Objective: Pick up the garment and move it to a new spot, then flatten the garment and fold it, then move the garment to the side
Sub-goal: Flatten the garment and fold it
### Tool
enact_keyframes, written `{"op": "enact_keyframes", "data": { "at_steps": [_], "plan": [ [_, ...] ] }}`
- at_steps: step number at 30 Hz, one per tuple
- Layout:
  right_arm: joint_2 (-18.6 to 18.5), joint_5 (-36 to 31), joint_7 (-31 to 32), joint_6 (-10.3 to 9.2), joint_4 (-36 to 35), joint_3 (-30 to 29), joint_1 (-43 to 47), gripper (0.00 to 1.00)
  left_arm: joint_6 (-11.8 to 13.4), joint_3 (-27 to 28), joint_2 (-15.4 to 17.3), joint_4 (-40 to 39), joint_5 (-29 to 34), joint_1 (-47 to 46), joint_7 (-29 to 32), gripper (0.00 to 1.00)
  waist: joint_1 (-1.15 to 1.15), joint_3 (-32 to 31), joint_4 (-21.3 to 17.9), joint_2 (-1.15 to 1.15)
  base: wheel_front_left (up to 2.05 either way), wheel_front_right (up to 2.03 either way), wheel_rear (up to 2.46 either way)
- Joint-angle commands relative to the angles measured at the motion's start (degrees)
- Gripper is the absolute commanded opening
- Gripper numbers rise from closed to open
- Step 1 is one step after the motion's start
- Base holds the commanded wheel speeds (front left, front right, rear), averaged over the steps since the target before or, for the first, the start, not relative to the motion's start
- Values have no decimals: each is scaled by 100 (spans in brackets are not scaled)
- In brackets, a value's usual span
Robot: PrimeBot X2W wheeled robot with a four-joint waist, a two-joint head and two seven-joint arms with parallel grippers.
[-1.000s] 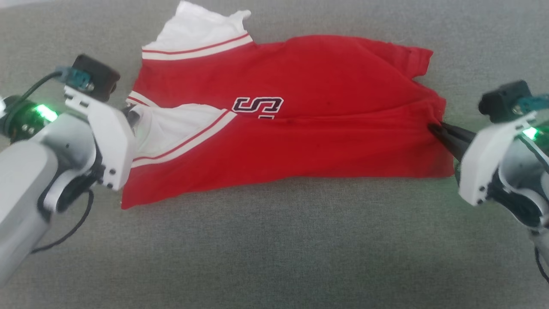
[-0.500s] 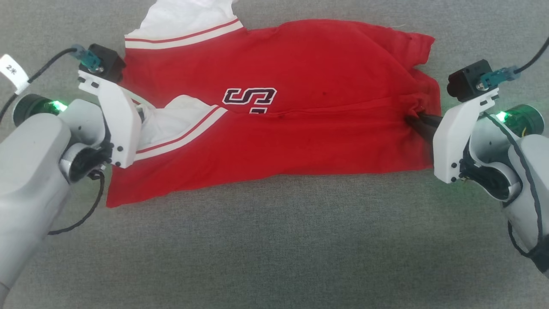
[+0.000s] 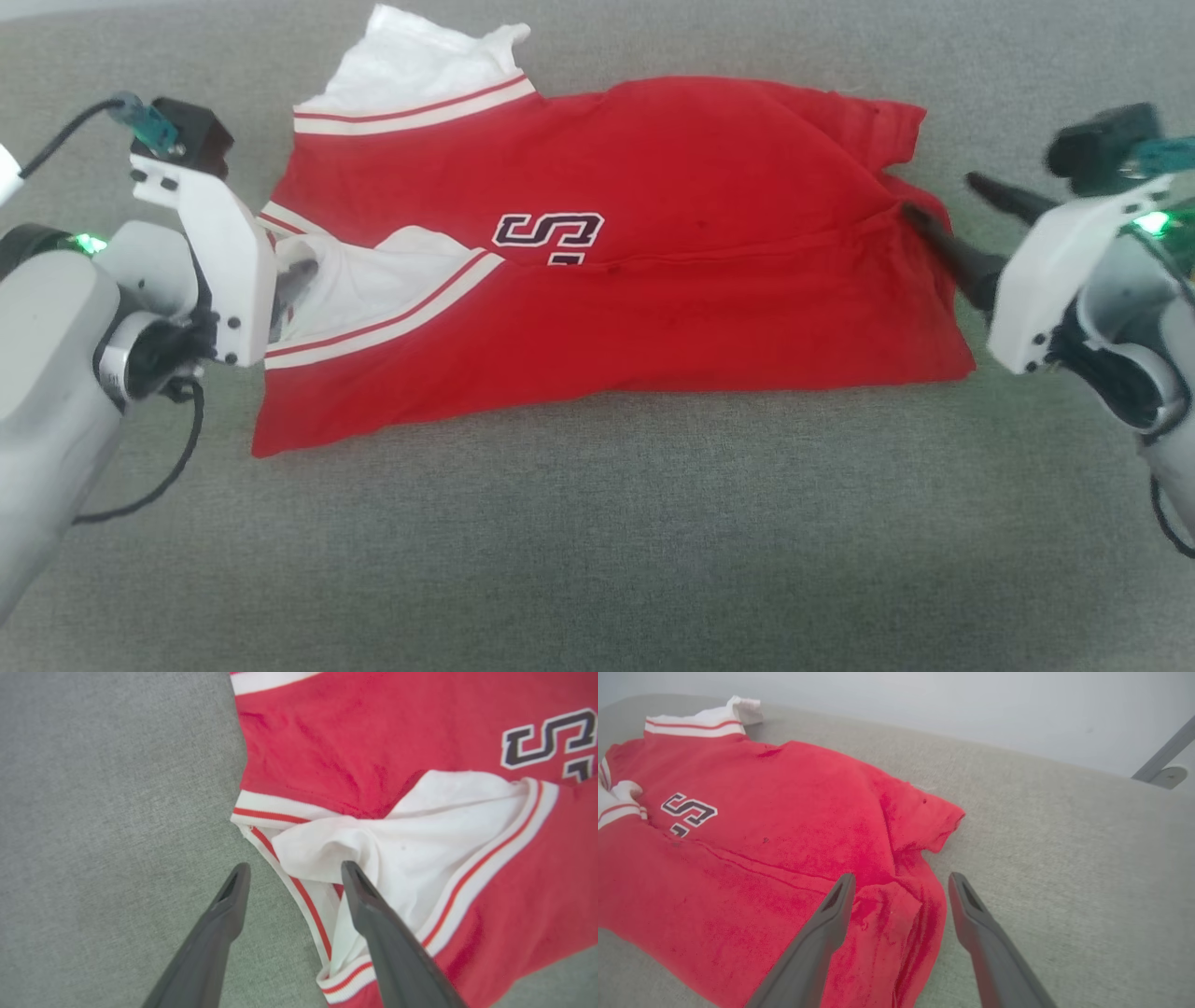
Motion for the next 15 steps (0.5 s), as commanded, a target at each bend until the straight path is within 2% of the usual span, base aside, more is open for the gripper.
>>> {"op": "enact_keyframes", "data": {
  "at_steps": [1,4,11,15],
  "plan": [
    [-13,-90,-175,-3,-95,-121,128,100,99,3,68,-186,-42,127,63,100,0,-61,21,0,0,0,0],
    [-14,-222,-406,-3,-208,-360,287,100,263,15,205,-523,-61,268,129,100,0,-112,37,0,0,0,0],
    [220,-858,-973,-3,-658,-1376,889,100,1038,98,720,-1872,-326,983,485,100,0,-257,19,0,0,0,0],
    [520,-1231,-1111,-3,-1017,-2047,1285,100,1453,108,989,-2489,-463,1382,629,100,0,-284,-21,0,0,0,0]
  ]
}}
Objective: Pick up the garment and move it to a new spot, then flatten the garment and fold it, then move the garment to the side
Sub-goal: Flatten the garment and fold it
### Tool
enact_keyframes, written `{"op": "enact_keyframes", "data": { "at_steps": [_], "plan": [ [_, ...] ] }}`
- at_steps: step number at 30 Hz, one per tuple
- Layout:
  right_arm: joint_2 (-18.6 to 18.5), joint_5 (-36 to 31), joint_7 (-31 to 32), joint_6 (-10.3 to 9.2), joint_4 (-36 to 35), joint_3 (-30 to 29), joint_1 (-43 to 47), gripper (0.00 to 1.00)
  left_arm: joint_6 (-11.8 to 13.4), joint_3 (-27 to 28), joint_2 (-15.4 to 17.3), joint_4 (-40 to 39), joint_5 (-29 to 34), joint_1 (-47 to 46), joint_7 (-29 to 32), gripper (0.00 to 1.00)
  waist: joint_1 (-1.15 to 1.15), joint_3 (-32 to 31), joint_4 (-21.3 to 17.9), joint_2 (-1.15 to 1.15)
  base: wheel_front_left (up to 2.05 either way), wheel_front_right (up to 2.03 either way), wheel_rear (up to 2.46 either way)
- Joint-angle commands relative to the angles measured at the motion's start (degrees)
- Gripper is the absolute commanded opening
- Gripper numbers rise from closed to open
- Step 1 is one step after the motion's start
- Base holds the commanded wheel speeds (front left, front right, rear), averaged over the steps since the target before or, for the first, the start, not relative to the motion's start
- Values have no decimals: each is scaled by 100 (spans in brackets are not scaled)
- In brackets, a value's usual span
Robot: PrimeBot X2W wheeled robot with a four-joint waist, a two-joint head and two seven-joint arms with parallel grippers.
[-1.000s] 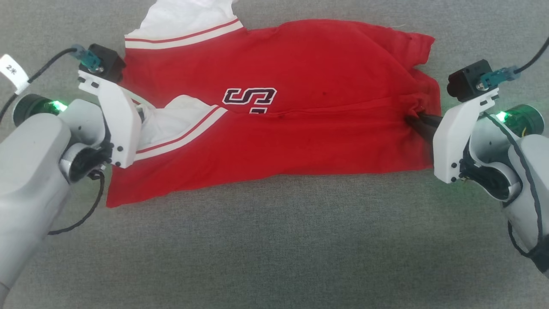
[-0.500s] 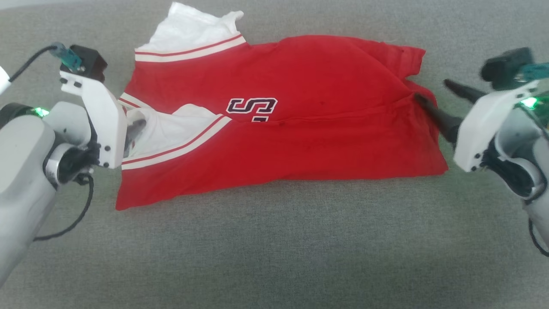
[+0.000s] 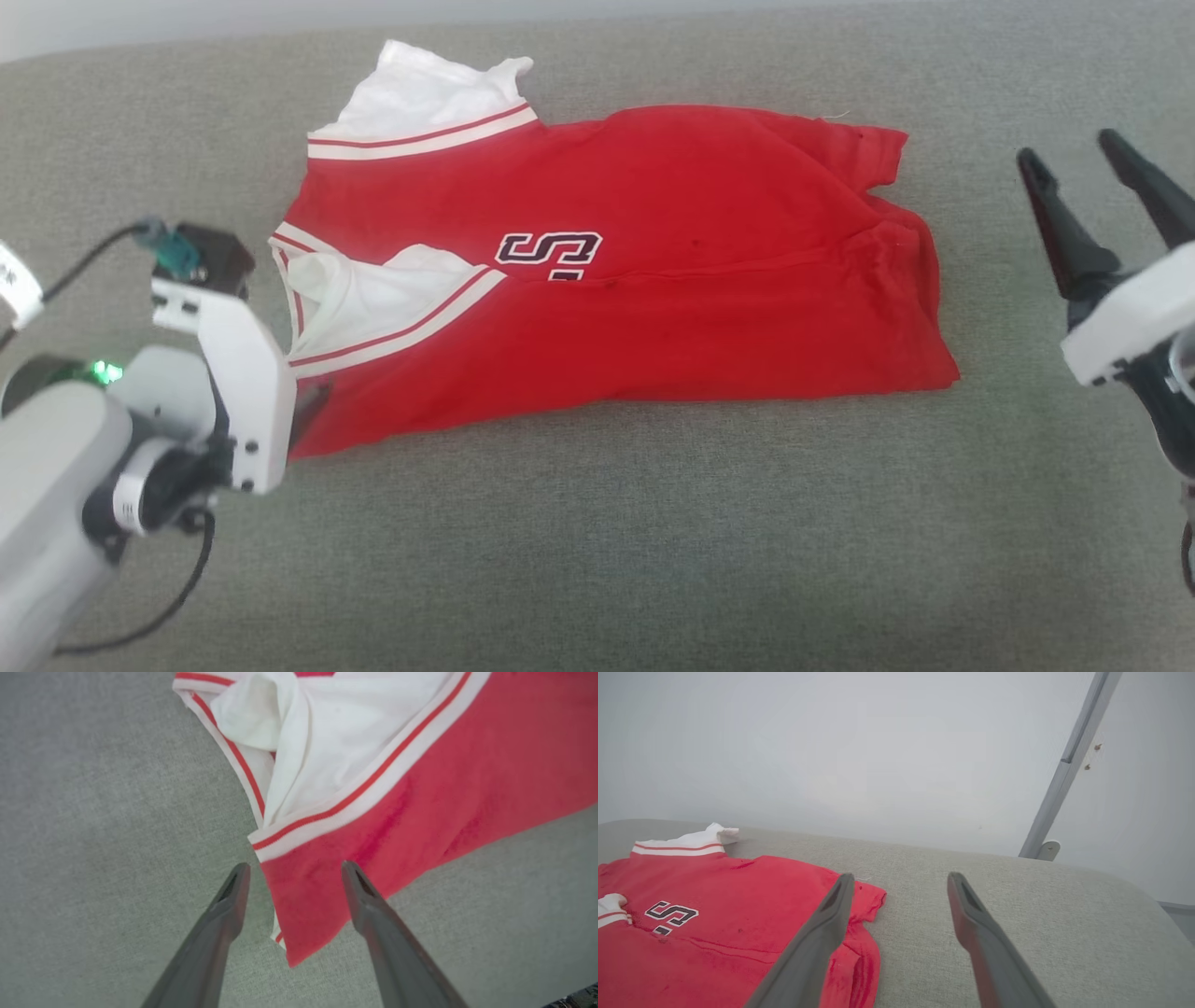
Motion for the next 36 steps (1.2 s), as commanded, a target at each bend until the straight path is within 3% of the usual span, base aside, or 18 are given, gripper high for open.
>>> {"op": "enact_keyframes", "data": {
  "at_steps": [1,6,16,18,24,36],
  "plan": [
    [136,-145,-33,-2,-142,-226,182,100,143,26,77,-131,-60,157,29,100,0,-1,-28,0,0,0,0],
    [563,-514,87,-2,-652,-830,618,100,438,99,151,-158,-174,427,-20,100,0,58,-167,0,0,0,0],
    [1207,-793,503,-2,-1255,-1330,1242,100,477,181,-138,752,-602,697,22,100,0,146,-482,0,0,0,0],
    [1240,-732,629,-2,-1274,-1304,1332,100,387,159,-224,852,-698,740,60,0,0,142,-505,0,0,0,0],
    [1185,-408,1265,-1,-1126,-1089,1516,100,173,95,-302,951,-721,750,42,0,0,103,-463,0,0,0,0],
    [922,-59,2484,-1,-567,-653,1131,100,75,4,-538,836,-570,565,-39,0,0,142,-102,0,0,0,0]
  ]
}}
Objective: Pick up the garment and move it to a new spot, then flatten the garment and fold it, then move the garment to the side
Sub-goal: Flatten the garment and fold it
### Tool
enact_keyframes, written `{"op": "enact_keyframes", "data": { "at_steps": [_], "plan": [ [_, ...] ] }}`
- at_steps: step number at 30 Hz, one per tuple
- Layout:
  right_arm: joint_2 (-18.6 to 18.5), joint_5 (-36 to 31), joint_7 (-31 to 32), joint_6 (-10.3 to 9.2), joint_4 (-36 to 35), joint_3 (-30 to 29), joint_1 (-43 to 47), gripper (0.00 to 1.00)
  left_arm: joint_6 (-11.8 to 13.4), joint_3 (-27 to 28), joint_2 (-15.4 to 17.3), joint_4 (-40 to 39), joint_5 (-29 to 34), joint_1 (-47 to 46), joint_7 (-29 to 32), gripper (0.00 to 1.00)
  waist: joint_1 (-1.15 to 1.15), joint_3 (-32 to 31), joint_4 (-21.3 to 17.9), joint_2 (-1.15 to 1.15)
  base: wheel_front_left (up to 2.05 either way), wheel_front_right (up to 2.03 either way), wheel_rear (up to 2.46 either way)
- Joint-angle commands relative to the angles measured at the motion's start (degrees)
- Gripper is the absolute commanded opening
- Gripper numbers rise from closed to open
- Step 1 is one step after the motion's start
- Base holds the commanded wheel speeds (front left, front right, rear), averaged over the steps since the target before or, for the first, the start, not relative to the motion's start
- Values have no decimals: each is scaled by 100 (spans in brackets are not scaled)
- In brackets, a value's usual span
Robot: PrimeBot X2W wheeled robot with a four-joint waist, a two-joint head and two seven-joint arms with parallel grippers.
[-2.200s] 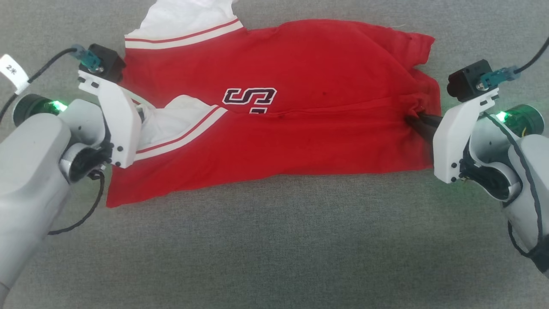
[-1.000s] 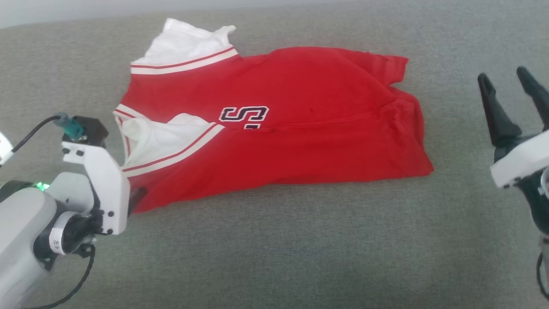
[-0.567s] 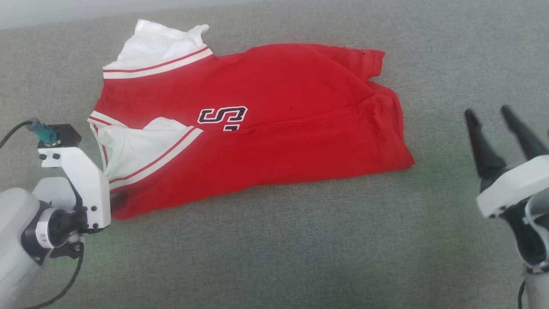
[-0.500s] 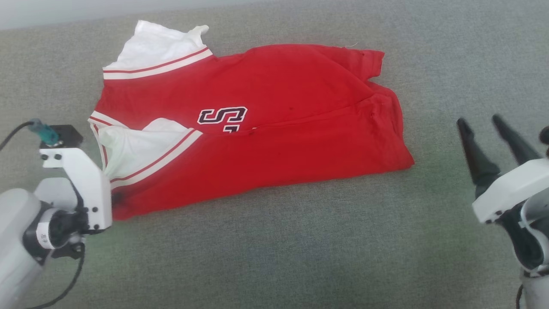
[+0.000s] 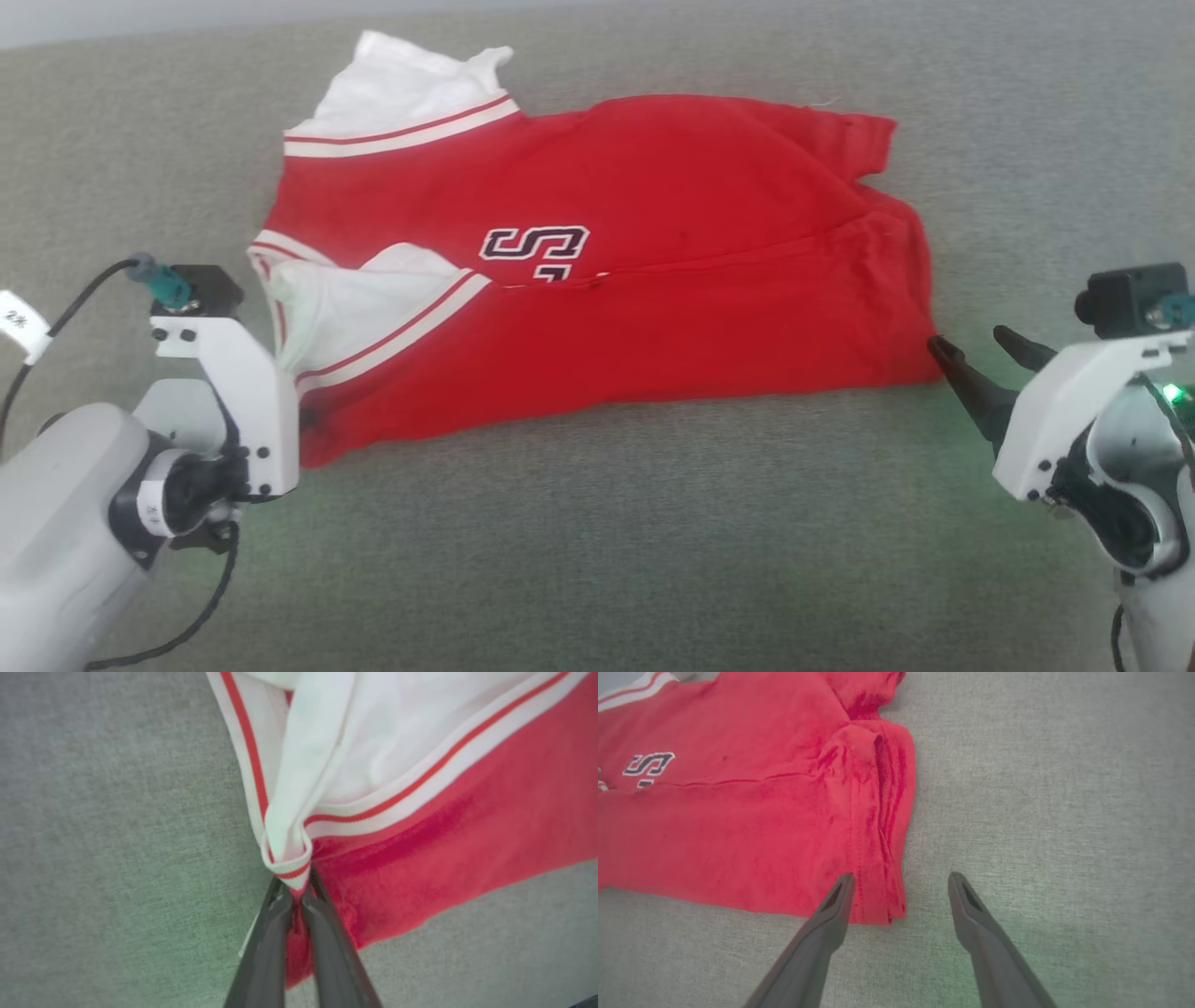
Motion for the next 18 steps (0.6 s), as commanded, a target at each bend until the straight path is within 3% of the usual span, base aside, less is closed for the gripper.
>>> {"op": "enact_keyframes", "data": {
  "at_steps": [1,12,14,18],
  "plan": [
    [-27,-11,94,0,71,25,-103,100,-38,-153,-127,24,29,140,49,0,0,36,68,0,0,0,0],
    [-113,-249,1365,-5,1151,461,-723,100,-121,-238,-387,50,131,-7,-41,0,0,234,364,0,0,0,0],
    [-163,-250,1540,-5,1303,614,-753,0,-152,-245,-433,94,130,-15,-66,0,0,252,400,0,0,0,0],
    [-240,-111,1630,-5,1307,699,-830,0,-184,-226,-463,191,109,-2,-114,0,0,252,430,0,0,0,0]
  ]
}}
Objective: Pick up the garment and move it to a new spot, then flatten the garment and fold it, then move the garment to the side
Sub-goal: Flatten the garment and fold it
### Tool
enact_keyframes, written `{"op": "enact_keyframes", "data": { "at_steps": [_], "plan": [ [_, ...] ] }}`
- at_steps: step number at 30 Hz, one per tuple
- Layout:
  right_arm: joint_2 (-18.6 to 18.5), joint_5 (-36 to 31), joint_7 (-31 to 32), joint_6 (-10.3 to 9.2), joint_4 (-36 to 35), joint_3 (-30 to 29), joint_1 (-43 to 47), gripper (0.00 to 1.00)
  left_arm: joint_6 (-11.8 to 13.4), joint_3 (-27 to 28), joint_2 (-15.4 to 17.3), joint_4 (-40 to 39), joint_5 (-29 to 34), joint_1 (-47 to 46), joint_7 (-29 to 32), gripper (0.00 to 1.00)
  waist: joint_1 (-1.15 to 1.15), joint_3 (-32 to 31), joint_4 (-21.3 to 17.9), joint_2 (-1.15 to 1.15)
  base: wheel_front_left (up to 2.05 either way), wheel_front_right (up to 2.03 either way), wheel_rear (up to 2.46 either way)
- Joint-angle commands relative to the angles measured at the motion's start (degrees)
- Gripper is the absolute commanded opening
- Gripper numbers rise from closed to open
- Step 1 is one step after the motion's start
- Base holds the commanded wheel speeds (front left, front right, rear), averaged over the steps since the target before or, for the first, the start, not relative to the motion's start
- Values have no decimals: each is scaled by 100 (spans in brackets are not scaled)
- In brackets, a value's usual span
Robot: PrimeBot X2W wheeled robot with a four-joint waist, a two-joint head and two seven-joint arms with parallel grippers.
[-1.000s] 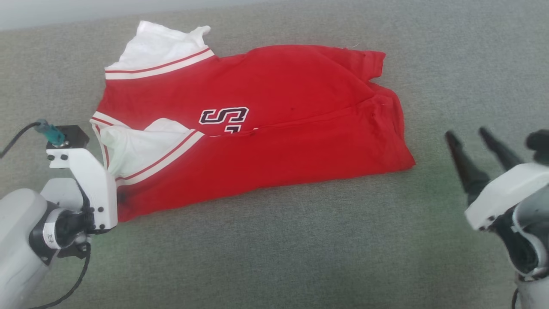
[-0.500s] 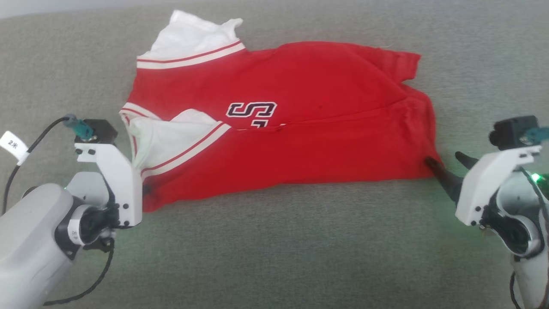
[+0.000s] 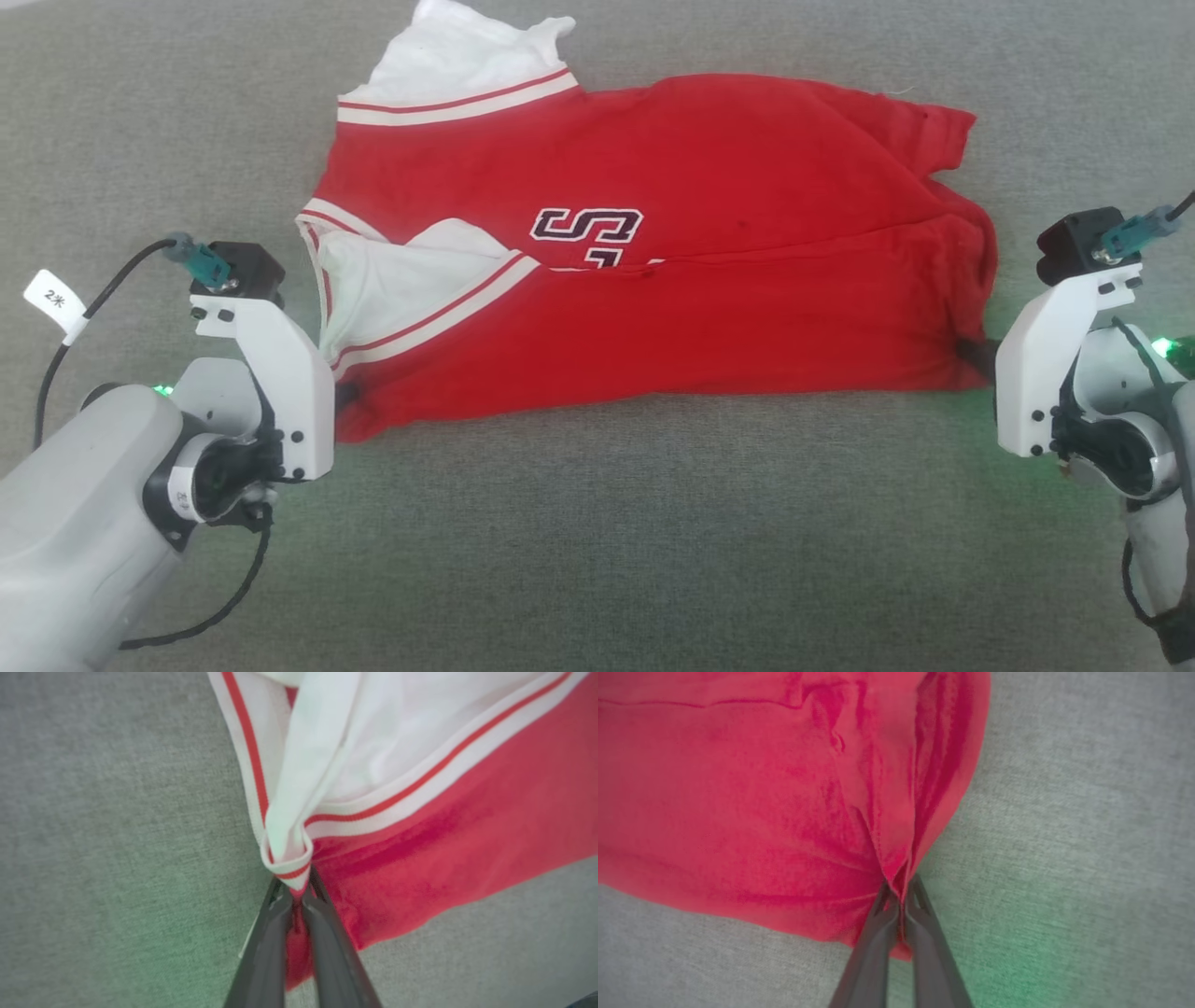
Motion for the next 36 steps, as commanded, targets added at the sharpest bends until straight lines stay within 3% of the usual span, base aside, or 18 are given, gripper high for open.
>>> {"op": "enact_keyframes", "data": {
  "at_steps": [1,5,11,21,28,34,35,36],
  "plan": [
    [46,17,84,-9,188,104,165,0,-27,-155,-113,115,5,212,46,0,0,-8,3,0,0,0,0],
    [-128,165,140,-9,-25,75,171,0,-17,-71,22,67,-41,224,66,0,0,-67,2,0,0,0,0],
    [-405,345,382,-10,-525,-57,351,0,197,4,368,-331,-31,259,199,0,0,-204,22,0,0,0,0],
    [-561,501,1225,-10,-1812,-559,1369,0,978,105,1047,-1820,-70,841,272,0,0,-345,62,0,0,0,0],
    [-384,461,1405,-10,-2206,-873,2047,0,1256,69,1161,-2212,-235,1417,133,0,0,-312,40,0,0,0,0],
    [-143,371,1167,-9,-1867,-808,2155,0,1118,-58,946,-1797,-318,1667,6,0,0,-256,-19,0,0,0,0],
    [-107,368,1116,-9,-1781,-769,2122,0,1075,-60,881,-1680,-321,1641,-30,18,0,-257,-28,0,0,0,0],
    [-71,355,1046,-9,-1707,-727,2083,24,1027,-80,846,-1581,-288,1604,-43,37,0,-263,-40,0,0,0,0]
  ]
}}
